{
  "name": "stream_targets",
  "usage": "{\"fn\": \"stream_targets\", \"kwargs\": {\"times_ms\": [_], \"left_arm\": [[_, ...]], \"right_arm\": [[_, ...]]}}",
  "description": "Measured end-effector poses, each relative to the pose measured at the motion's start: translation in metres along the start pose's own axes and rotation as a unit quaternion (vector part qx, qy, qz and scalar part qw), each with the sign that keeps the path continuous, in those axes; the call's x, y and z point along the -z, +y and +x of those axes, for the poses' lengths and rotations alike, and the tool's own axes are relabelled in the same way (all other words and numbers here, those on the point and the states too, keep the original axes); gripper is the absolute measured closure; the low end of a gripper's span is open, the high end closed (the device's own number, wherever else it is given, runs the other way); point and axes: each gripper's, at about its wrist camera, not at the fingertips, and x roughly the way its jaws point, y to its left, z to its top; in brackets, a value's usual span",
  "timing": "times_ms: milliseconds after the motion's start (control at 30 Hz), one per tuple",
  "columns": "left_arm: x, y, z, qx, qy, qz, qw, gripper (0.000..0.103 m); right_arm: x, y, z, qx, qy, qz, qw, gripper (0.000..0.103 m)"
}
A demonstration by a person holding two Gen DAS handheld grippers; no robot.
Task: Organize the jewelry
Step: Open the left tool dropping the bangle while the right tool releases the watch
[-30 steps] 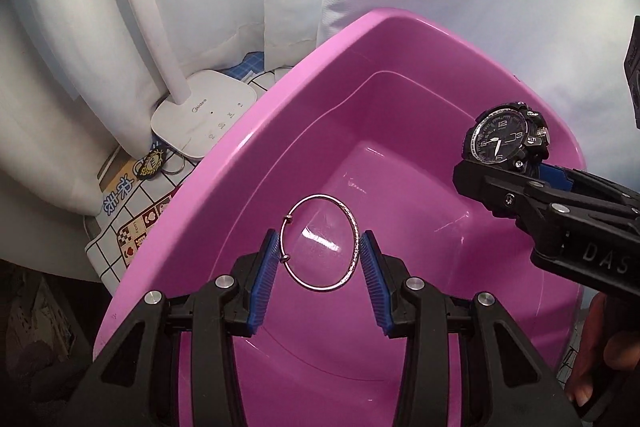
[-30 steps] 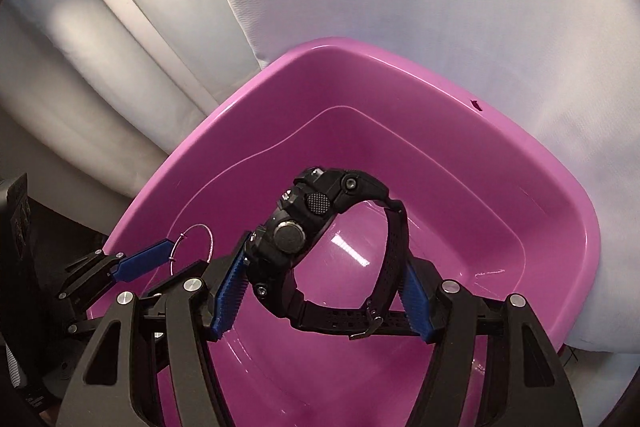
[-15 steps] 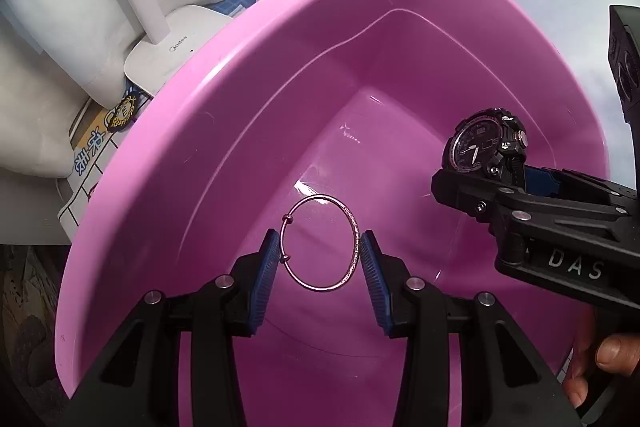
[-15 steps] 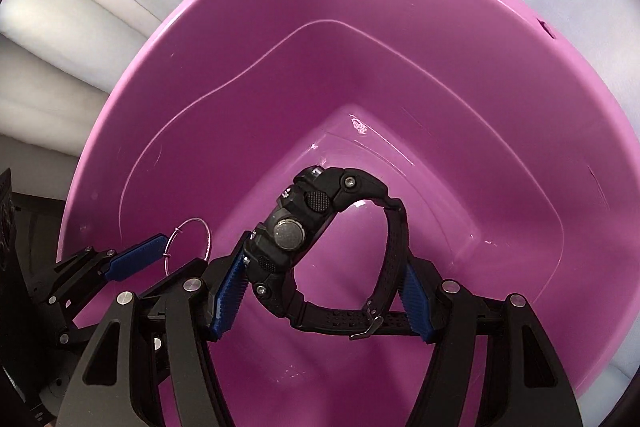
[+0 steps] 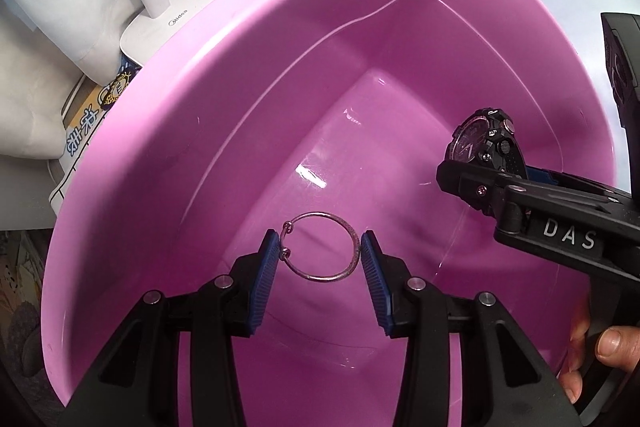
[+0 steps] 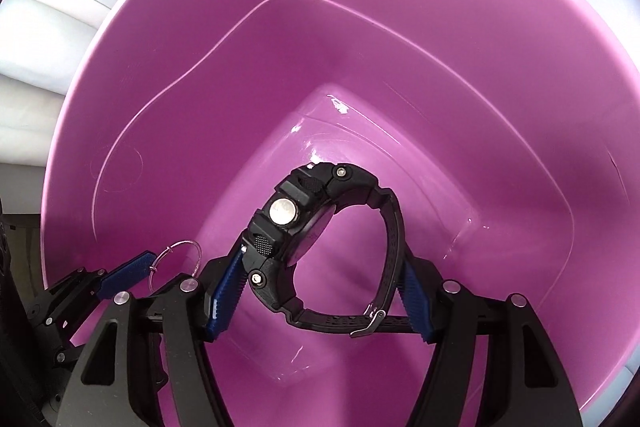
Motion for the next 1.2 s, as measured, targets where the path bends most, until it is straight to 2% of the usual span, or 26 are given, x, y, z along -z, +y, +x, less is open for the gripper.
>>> {"fn": "stream_targets", "kwargs": {"times_ms": [67, 267, 667, 833, 1100, 1133, 1200], "left_arm": [[0.0, 0.0, 0.0, -0.003, 0.0, -0.001, 1.0, 0.054], [0.002, 0.0, 0.001, -0.002, 0.005, 0.003, 1.0, 0.046], [0.006, -0.001, 0.0, -0.003, 0.005, 0.007, 1.0, 0.039], [0.016, -0.007, -0.007, -0.01, -0.011, 0.019, 0.9997, 0.027], [0.027, -0.005, -0.024, -0.017, -0.038, 0.025, 0.9988, 0.025], [0.029, -0.005, -0.026, -0.018, -0.041, 0.028, 0.9986, 0.024], [0.033, -0.006, -0.03, -0.021, -0.048, 0.034, 0.998, 0.02]], "right_arm": [[0.0, -0.002, 0.001, 0.005, 0.0, 0.002, 1.0, 0.036], [0.004, -0.006, 0.002, 0.003, 0.003, 0.007, 1.0, 0.036], [0.005, -0.004, -0.01, 0.006, -0.005, 0.007, 1.0, 0.036], [0.007, 0.0, -0.014, 0.016, -0.01, -0.005, 1.0, 0.036], [0.011, 0.002, -0.02, 0.006, -0.019, -0.012, 1.0, 0.036], [0.012, 0.003, -0.021, 0.004, -0.021, -0.013, 1.0, 0.03], [0.014, 0.004, -0.025, 0.004, -0.029, -0.015, 0.999, 0.027]]}}
